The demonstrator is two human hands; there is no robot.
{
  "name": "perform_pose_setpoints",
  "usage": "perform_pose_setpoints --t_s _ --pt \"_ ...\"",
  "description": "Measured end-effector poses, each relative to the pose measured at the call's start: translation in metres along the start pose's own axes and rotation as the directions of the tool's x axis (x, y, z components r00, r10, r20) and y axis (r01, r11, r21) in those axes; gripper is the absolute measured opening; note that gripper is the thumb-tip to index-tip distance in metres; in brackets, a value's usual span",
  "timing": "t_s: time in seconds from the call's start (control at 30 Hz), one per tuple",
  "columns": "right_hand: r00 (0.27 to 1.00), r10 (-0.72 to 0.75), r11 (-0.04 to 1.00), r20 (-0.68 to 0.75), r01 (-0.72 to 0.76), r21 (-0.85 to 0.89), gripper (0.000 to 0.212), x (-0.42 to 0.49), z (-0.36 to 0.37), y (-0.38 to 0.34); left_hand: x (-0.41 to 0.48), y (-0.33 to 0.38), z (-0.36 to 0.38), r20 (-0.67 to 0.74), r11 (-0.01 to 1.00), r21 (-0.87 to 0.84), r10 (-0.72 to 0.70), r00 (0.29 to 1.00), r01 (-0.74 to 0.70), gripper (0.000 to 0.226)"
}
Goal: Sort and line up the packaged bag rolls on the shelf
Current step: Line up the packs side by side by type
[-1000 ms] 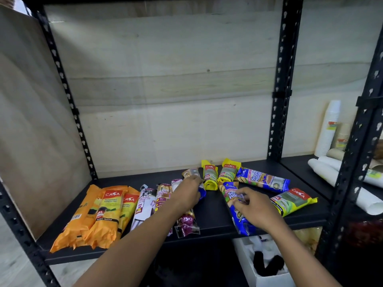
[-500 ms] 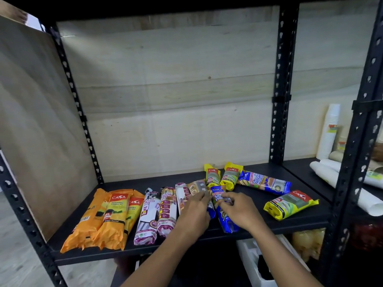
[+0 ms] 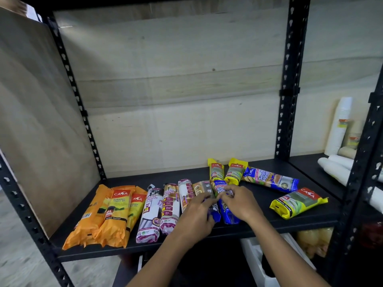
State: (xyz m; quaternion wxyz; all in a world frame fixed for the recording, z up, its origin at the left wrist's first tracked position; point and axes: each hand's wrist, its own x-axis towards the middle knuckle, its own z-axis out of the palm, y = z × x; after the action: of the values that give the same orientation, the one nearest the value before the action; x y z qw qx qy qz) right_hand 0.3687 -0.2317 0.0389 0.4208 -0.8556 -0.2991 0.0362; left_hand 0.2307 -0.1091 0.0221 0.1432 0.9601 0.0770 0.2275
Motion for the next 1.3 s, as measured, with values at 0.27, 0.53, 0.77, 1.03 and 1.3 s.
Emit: perform_pose_setpoints --t_s 0.27,0.53,0.77,1.03,1.3 --pt "0.998 0.019 1.0 0.062 -0.018 -0.024 0.042 0.0 -0.008 0.003 0.0 0.004 -0.004 0.028 0.993 -0.093 -0.068 0.997 0.07 0.053" --pt "0.992 -0.109 0.978 -0.068 0.095 -0.187 0.03 0.003 -0.044 0.016 0.016 0.032 -0.005 -0.109 0.995 -0.092 -0.046 0.993 0.036 0.039" --pt "0.972 -0.163 0.857 -0.17 0.054 -0.512 0.042 0.027 -0.087 0.047 0.043 0.052 0.003 -0.031 0.996 -0.086 -0.027 0.999 0.024 0.039" --pt "0.989 0.117 0.793 0.09 -0.038 -0.609 0.07 0.077 -0.127 0.074 0.052 0.039 0.017 -0.007 0.999 0.007 -0.049 0.999 0.049 0.036" --pt "0.98 0.107 0.723 0.168 0.039 -0.69 0.07 0.091 -0.12 0.081 0.058 0.037 0.019 -0.031 0.998 -0.003 -0.057 0.998 0.057 0.037"
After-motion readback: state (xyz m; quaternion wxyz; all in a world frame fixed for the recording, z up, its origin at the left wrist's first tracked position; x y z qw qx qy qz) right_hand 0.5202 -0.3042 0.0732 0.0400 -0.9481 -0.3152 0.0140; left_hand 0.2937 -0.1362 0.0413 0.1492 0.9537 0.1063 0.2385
